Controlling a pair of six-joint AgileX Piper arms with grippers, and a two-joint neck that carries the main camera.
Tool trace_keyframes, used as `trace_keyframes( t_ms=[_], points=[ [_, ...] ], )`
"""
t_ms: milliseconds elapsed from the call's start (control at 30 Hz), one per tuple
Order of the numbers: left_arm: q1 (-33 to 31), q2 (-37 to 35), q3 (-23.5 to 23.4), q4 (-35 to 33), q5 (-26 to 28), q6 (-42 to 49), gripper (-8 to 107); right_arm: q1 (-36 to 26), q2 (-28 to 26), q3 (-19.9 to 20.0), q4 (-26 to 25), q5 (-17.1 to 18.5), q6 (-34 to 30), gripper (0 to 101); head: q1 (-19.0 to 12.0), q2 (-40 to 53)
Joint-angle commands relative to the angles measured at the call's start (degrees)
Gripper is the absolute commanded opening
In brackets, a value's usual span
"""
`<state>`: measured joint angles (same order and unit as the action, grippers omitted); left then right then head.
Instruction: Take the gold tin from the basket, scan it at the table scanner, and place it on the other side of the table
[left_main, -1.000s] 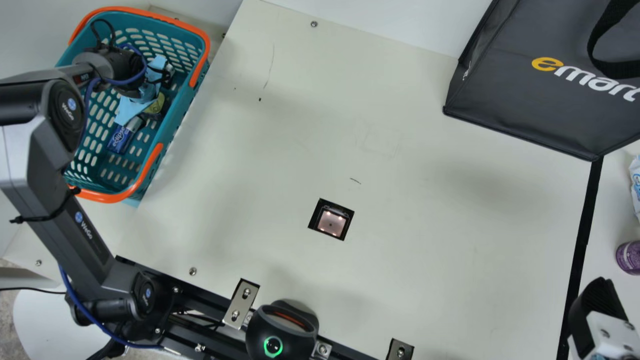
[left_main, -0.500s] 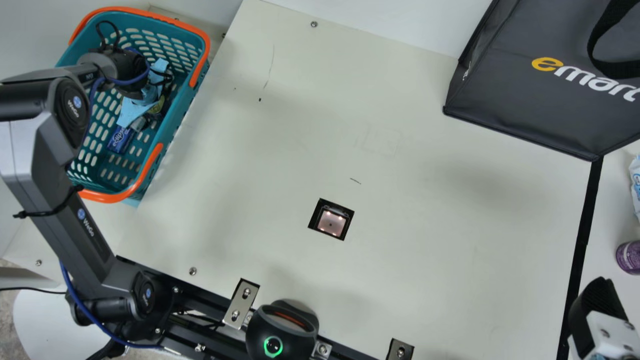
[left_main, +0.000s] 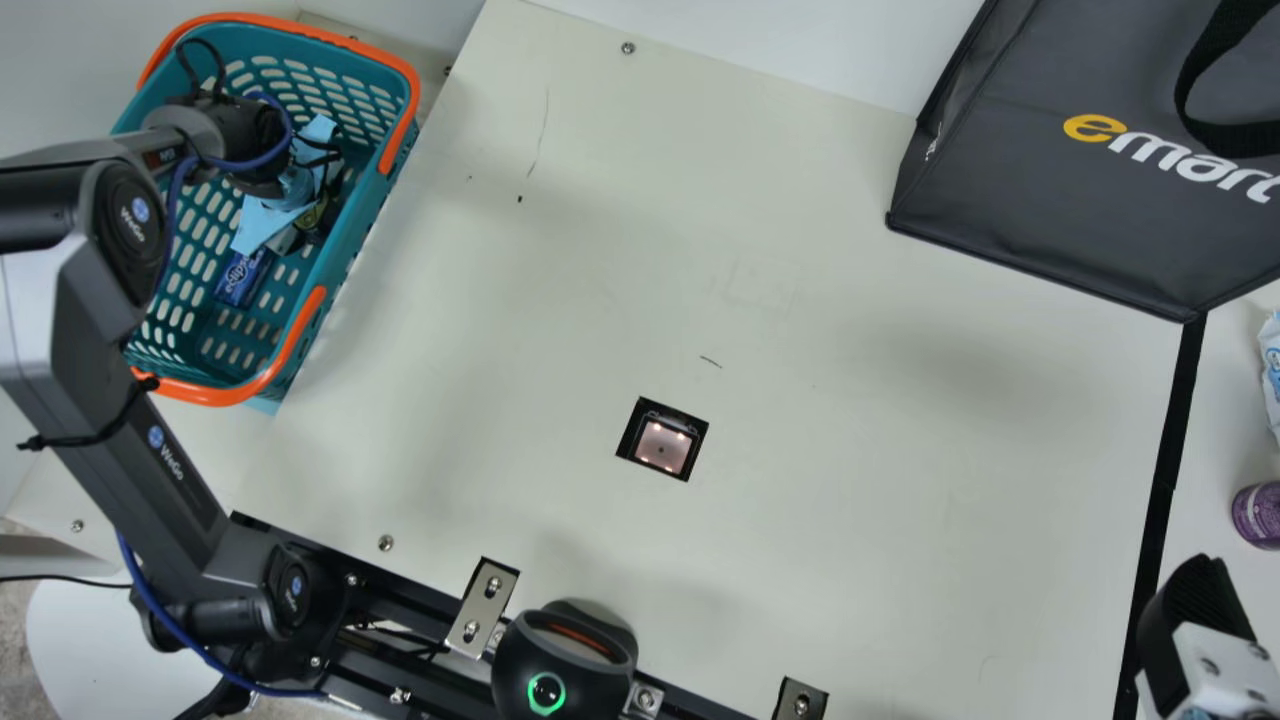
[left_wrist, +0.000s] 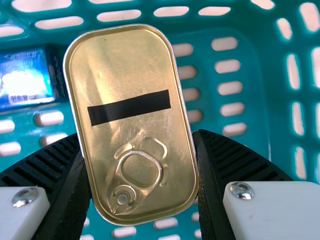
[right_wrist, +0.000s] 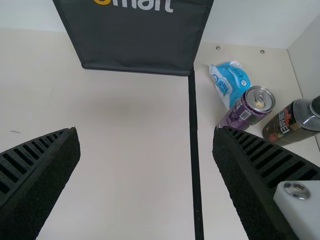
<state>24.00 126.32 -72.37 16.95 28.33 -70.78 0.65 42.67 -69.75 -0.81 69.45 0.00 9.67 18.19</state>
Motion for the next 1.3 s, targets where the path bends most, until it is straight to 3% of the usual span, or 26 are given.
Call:
trace_keyframes(
  t_ms=[0, 767, 1267],
  points=[
    [-0.1, -1.2, 0.5, -1.3, 0.1, 1.3, -8, 0.0, 0.0, 0.0, 0.0, 0.0, 0.0, 95, -1.7, 0.2],
    [-1.3, -13.7, 5.2, -10.9, 3.4, 12.2, -8, 0.0, 0.0, 0.0, 0.0, 0.0, 0.0, 95, -1.7, 0.2],
    [0.0, -22.2, 2.4, -17.6, 12.3, 33.3, -8, 0.0, 0.0, 0.0, 0.0, 0.0, 0.0, 95, -1.7, 0.2]
  ],
)
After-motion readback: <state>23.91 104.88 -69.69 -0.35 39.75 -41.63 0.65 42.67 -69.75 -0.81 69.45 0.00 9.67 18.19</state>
